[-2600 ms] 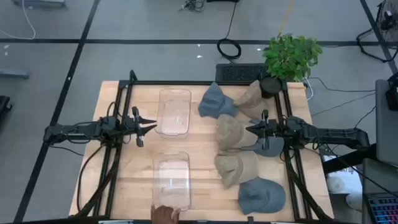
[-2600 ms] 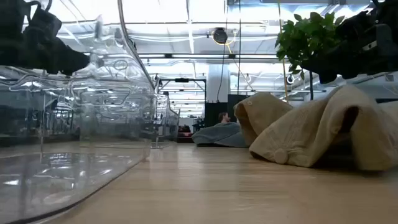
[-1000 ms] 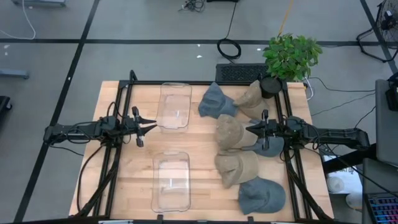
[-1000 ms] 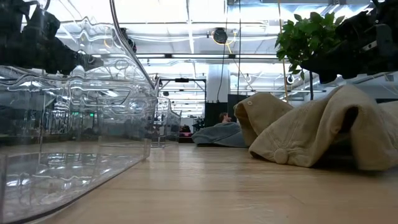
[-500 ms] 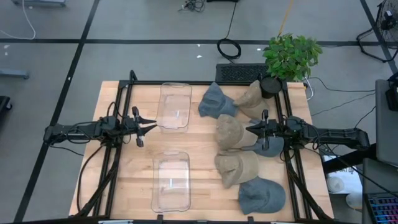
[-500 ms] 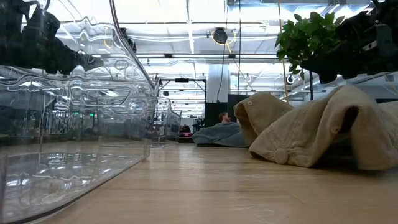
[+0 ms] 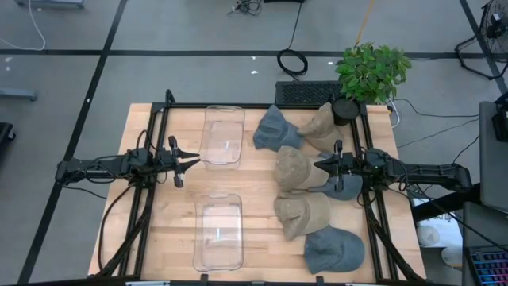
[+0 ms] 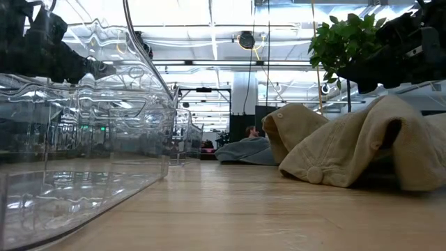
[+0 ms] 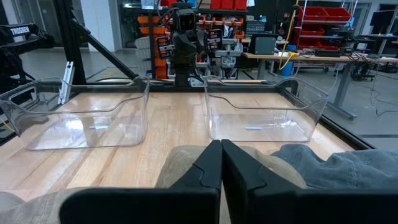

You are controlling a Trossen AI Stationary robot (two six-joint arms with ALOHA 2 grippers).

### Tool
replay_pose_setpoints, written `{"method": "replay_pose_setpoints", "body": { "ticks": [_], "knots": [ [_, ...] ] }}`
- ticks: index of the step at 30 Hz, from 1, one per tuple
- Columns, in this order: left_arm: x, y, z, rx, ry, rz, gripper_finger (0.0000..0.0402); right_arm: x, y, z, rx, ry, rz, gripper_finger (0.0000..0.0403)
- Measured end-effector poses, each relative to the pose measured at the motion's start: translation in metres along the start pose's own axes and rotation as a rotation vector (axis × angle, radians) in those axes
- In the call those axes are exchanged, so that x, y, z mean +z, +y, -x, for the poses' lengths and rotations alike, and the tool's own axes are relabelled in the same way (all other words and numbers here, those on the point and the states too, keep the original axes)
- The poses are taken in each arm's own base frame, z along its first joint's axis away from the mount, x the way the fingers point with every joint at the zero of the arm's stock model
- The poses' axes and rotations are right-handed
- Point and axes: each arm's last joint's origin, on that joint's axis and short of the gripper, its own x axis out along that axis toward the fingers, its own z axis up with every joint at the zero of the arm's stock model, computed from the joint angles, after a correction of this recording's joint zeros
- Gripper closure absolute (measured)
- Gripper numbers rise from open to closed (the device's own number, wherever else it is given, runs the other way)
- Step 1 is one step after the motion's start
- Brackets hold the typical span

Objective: Stack caps by color

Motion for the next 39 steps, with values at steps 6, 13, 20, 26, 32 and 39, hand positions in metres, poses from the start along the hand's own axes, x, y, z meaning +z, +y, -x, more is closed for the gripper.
{"method": "replay_pose_setpoints", "body": {
  "ticks": [6,13,20,26,32,39],
  "knots": [
    [0.0,0.0,0.0,0.0,0.0,0.0,0.0314,0.0,0.0,0.0,0.0,0.0,0.0,0.0403],
    [0.0,0.0,0.0,0.0,0.0,0.0,0.0314,0.0,0.0,0.0,0.005,-0.001,-0.117,0.0403],
    [0.0,0.0,0.0,0.001,0.0,0.0,0.0314,0.006,0.0,0.0,0.011,-0.067,-0.532,0.0403],
    [0.0,0.0,0.0,0.0,0.0,0.0,0.0314,0.006,-0.001,0.0,-0.009,-0.071,-0.472,0.0403],
    [0.0,0.0,0.0,0.0,0.0,0.0,0.0314,0.019,-0.001,0.002,0.017,-0.199,-0.419,0.0402],
    [0.0,0.0,0.0,0.0,0.0,0.0,0.0314,0.066,0.0,-0.004,-0.001,-0.068,-0.228,0.0318]
  ]
}}
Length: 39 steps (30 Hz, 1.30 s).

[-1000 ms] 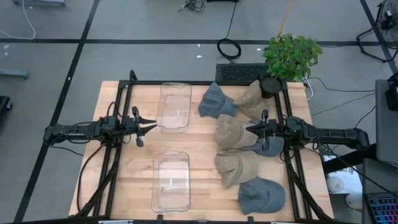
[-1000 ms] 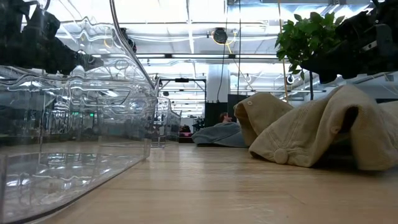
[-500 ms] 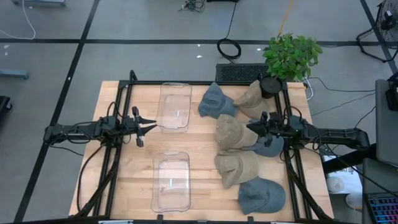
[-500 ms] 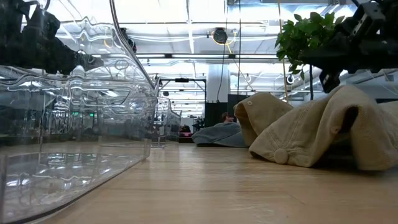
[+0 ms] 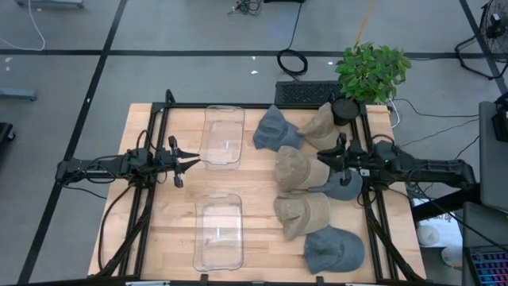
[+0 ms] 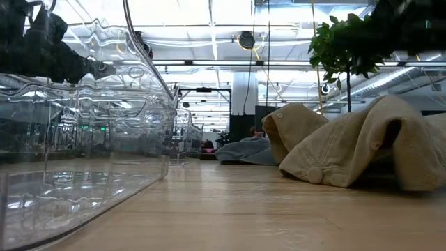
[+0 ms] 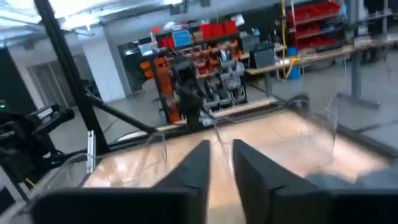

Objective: Stack caps by color
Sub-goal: Put the top right blue cap into the top transparent bin

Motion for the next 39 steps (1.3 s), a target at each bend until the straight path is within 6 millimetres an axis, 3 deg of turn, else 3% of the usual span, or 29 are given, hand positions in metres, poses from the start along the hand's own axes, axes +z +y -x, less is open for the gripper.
{"method": "replay_pose_setpoints", "body": {
  "ticks": [4,8,12,17,27,32,39],
  "knots": [
    [0.0,0.0,0.0,0.0,0.0,0.0,0.0314,0.022,0.008,-0.019,-0.061,0.266,0.022,0.022],
    [0.0,0.0,0.0,0.0,-0.003,0.001,0.0314,0.036,0.011,-0.037,-0.274,0.613,0.012,0.015],
    [0.0,0.0,0.0,0.0,-0.004,0.001,0.0314,0.033,0.011,-0.044,-0.408,1.017,-0.058,0.0131],
    [0.0,0.0,0.0,0.0,-0.004,0.001,0.0314,0.025,0.011,-0.042,-0.542,1.303,-0.137,0.0136],
    [0.0,0.0,0.0,0.001,-0.005,0.001,0.0314,-0.017,0.001,-0.027,-0.687,1.436,-0.206,0.0144],
    [0.0,0.0,0.0,0.0,-0.005,0.001,0.0314,-0.038,-0.002,-0.029,-0.629,1.412,-0.244,0.0145],
    [0.0,0.0,0.0,0.001,-0.005,0.001,0.0314,-0.052,-0.005,-0.028,-0.583,1.4,-0.208,0.0145]
  ]
}}
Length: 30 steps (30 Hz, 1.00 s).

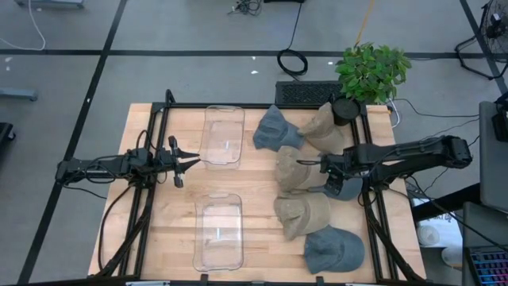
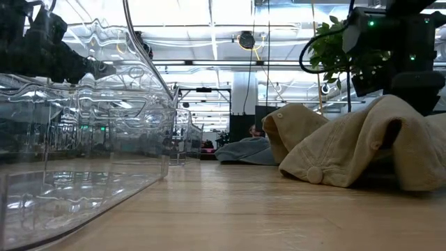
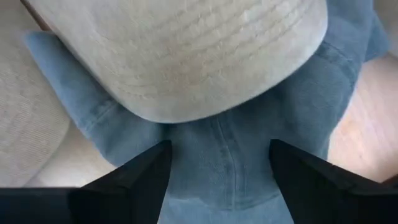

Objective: Stack caps by color
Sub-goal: Put the top right blue cap into the top transparent bin

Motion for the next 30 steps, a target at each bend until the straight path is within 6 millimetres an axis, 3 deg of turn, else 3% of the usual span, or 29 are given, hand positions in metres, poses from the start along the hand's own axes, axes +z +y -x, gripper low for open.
{"method": "replay_pose_setpoints", "body": {
  "ticks": [6,10,13,20,30],
  "knots": [
    [0.0,0.0,0.0,0.0,0.0,0.0,0.0314,-0.0025,-0.0028,-0.0069,-0.018,0.025,-0.02,0.0148],
    [0.0001,0.0,0.0,0.0,-0.001,0.0,0.0314,-0.0024,-0.0029,-0.007,-0.017,0.025,-0.025,0.0177],
    [0.0001,0.0,0.0,0.0,-0.001,0.0,0.0314,-0.0027,-0.003,-0.0071,-0.017,0.027,-0.018,0.0227],
    [0.0001,0.0,0.0,0.0,-0.001,0.0,0.0314,-0.003,-0.003,-0.0072,-0.015,0.032,-0.003,0.0387],
    [0.0001,0.0,0.0,0.0,-0.001,0.0,0.0314,0.0006,0.0019,0.0021,0.065,0.049,-0.005,0.04]
  ]
}}
